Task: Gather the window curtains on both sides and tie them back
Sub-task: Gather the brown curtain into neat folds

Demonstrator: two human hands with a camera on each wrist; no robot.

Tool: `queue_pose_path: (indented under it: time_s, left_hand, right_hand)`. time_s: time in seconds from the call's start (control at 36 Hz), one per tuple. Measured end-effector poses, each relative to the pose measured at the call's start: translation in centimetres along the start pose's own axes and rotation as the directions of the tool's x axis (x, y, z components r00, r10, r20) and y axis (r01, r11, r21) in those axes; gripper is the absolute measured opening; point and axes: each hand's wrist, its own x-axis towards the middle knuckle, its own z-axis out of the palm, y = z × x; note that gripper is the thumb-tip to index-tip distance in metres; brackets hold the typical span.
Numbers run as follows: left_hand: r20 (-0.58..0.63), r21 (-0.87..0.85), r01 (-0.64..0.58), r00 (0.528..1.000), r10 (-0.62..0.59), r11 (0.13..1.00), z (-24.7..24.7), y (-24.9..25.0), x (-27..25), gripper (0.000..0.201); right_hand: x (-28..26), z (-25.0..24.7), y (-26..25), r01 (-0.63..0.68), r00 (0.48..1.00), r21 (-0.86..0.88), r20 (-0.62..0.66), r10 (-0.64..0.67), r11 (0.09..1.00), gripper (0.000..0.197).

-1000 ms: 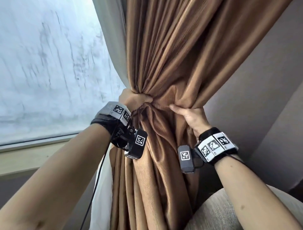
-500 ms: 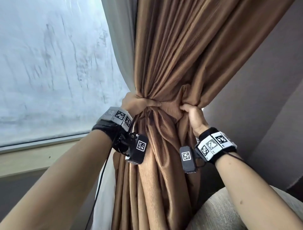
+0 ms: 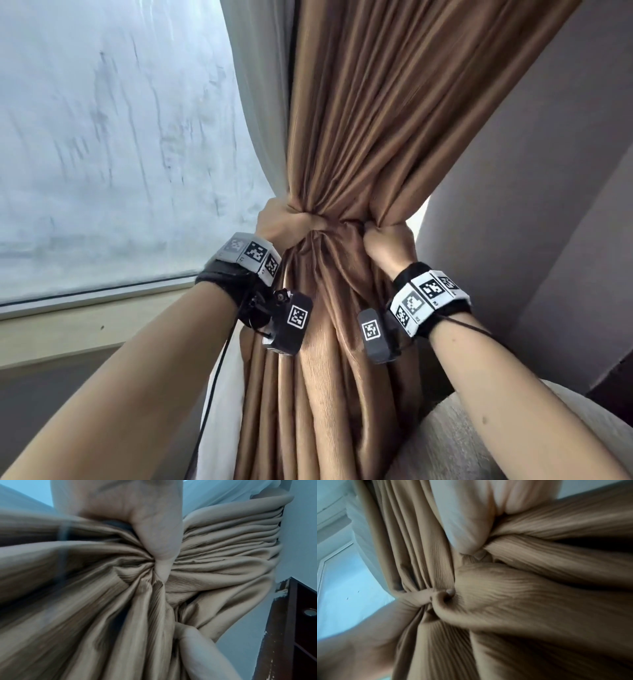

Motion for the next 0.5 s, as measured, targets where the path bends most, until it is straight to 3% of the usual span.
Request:
queue_pose_path:
  time_s: [0.11,0.19,0.25,0.31,0.39,0.44,0.5]
  left_hand:
    - [0.037,-0.020,-0.030,0.999,0.031,0.999,0.0,-0.1,-0.5,0.045]
    - [0.056,-0.074,-0.038,0.998,0.042,0.997,-0.1,-0.1,-0.7,0.057]
    - [0.071,-0.108,-0.056,0.995,0.064,0.993,-0.1,0.0,-1.0,0.052]
    - [0.085,-0.143,-0.079,0.992,0.092,0.986,0.0,0.2,-1.3,0.051]
    - [0.146,-0.225,-0.114,0.978,0.149,0.968,0.2,0.3,-1.7,0.047]
    - [0.213,-0.265,-0.113,0.962,0.172,0.958,0.2,0.8,-2.1,0.044]
    - [0.270,-0.299,-0.089,0.947,0.174,0.950,0.2,1.0,-2.2,0.049]
  right_hand:
    - [0.1,1.3,-0.7,0.078,0.987,-0.050,0.146,-0.070,0.996,0.045]
    - [0.1,1.0,-1.3,0.070,0.949,0.006,0.308,-0.068,0.998,0.056]
    - [-0.7,0.1,-1.9,-0.001,0.893,0.141,0.445,-0.063,0.990,0.070]
    - [-1.1,-0.7,-1.9,-0.141,0.798,0.333,0.596,-0.092,0.932,0.076]
    - [-1.8,-1.7,-1.8,-0.256,0.698,0.456,0.697,-0.163,0.852,0.054]
    - [-2.1,-1.7,-1.9,-0.239,0.696,0.505,0.684,-0.217,0.829,0.054]
    - [-2.3,-1.0,-2.5,-0.142,0.766,0.481,0.607,-0.212,0.865,0.054]
